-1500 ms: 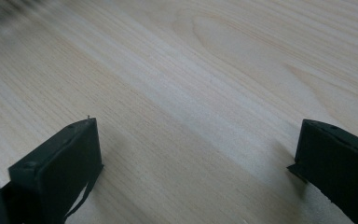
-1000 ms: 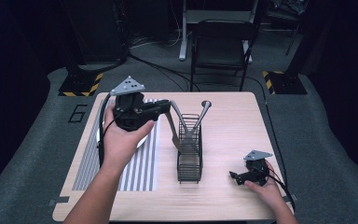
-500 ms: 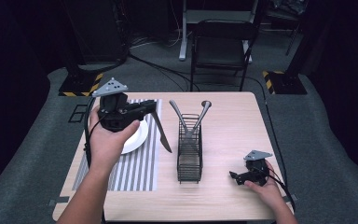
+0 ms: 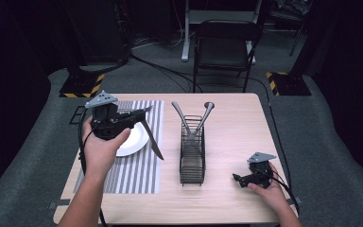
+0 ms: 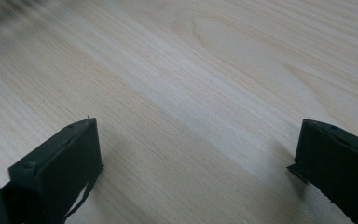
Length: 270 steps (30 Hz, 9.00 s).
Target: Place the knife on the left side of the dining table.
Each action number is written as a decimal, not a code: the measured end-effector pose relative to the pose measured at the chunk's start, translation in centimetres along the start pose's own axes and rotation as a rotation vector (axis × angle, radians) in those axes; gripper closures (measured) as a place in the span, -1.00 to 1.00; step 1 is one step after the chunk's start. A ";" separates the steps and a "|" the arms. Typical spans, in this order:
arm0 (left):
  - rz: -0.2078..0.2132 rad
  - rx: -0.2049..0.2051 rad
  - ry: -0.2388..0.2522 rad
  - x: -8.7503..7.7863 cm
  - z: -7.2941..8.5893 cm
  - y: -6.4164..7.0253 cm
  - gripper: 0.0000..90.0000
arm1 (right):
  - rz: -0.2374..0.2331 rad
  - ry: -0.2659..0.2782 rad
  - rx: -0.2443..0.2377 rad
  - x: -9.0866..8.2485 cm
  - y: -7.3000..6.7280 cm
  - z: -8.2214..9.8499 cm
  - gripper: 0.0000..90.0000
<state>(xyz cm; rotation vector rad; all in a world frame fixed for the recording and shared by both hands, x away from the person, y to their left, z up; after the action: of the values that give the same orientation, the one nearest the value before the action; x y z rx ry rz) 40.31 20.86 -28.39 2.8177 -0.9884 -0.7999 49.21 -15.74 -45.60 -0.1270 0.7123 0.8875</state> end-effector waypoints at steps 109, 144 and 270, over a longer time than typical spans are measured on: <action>-0.290 -0.607 0.041 -1.1 19.4 -18.1 0.65 | -0.010 -0.004 0.006 0.0 0.0 0.0 -1.00; -0.313 -0.701 -0.008 0.0 23.6 -20.3 0.60 | -0.011 -0.003 0.006 0.0 0.0 0.0 -1.00; -0.051 0.065 -0.328 10.3 21.9 -6.3 -0.01 | -0.010 -0.003 0.004 0.0 0.0 0.0 -1.00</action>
<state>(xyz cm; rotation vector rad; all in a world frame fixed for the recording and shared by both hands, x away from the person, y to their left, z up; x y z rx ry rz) 40.03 22.32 -53.30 2.8325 -0.9965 -1.2910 49.22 -15.73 -45.61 -0.1251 0.7101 0.8763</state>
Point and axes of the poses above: each handheld gripper's, and its own axes: x roughly forward along the jaws, z roughly out of its underside, y roughly to its right, the point moved 4 cm from there along x, roughly forward along the jaws, and after that the axes turned 3 degrees about -y, right-handed, at the moved point
